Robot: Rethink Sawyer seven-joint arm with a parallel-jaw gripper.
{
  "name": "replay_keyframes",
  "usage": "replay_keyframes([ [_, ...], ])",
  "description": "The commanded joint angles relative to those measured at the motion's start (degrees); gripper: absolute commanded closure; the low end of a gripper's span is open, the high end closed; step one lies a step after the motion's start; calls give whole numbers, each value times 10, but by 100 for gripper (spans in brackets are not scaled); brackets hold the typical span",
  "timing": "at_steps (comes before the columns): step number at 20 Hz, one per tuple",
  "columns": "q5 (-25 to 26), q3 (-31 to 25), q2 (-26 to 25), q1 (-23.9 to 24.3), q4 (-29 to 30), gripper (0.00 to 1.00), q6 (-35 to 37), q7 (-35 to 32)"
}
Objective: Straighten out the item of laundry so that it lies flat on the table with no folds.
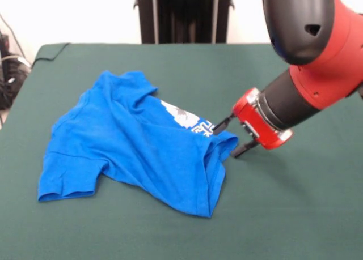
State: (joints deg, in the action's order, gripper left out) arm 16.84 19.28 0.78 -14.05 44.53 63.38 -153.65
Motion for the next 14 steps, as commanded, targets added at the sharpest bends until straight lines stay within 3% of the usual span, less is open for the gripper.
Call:
replay_keyframes([
  [1,21,27,-74,-14,11,0,-88,-225],
  [14,-16,44,-74,-17,7,0,-75,-208],
])
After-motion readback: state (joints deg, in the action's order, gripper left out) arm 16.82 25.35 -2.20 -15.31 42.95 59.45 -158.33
